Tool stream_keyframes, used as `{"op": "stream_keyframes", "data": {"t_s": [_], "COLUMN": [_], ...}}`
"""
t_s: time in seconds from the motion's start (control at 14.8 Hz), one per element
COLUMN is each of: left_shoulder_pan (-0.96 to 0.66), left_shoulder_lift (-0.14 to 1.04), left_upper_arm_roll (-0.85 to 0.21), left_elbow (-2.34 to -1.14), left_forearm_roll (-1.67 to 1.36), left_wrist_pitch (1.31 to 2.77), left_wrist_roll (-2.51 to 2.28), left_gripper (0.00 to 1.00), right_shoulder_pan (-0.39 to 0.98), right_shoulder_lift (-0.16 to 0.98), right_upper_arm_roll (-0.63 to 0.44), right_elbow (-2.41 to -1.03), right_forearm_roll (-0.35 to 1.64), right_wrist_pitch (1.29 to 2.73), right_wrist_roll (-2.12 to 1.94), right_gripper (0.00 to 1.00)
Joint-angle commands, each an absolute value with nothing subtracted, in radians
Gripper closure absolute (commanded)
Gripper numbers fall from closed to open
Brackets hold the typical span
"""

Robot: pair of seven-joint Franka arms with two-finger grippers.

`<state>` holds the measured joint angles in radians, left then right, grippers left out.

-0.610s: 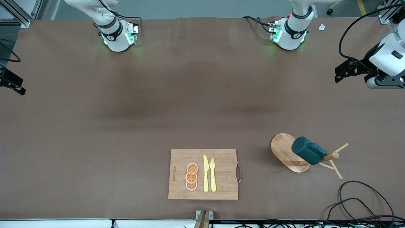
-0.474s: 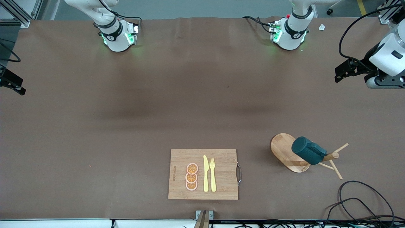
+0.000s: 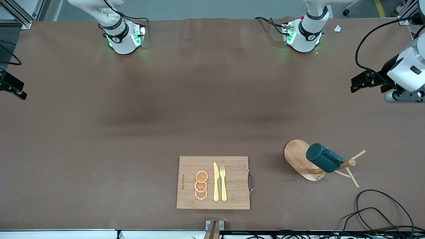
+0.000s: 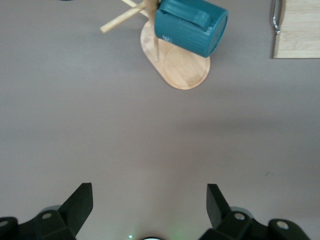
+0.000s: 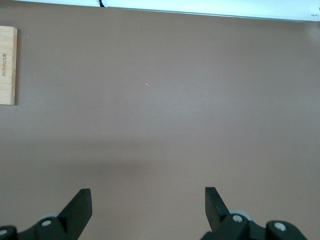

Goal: Transfer cup from left to right arm and place
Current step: 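Reach the left gripper toward the teal cup on the wooden stand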

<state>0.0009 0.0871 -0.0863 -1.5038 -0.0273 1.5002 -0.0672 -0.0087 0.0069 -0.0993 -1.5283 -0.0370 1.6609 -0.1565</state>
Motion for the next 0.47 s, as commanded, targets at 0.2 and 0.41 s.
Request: {"op": "stream_keyframes", "data": {"t_s": [0.2,0.41], "left_shoulder_pan": [0.12,0.117], "left_shoulder_lift": [0.255,0.319], "left_upper_arm_roll": [-0.075,-0.075], "left_elbow": [-1.376,-1.359], "left_forearm_roll": [-0.239,-0.299], "left_wrist_pitch": [1.606,1.724], "left_wrist_roll": [-0.121,-0.307], "left_gripper": [0.0,0.0], "right_shoulder_pan": [-0.026,-0.026], "right_shoulder_lift": [0.014,0.014], "right_upper_arm_roll": [-0.084,-0.084], "right_elbow": [-1.511,-1.513], "right_forearm_roll": [-0.04,-0.04], "right_wrist_pitch": [1.651,1.651], "right_wrist_roll": [-0.15,-0.15], "right_gripper": [0.0,0.0]}}
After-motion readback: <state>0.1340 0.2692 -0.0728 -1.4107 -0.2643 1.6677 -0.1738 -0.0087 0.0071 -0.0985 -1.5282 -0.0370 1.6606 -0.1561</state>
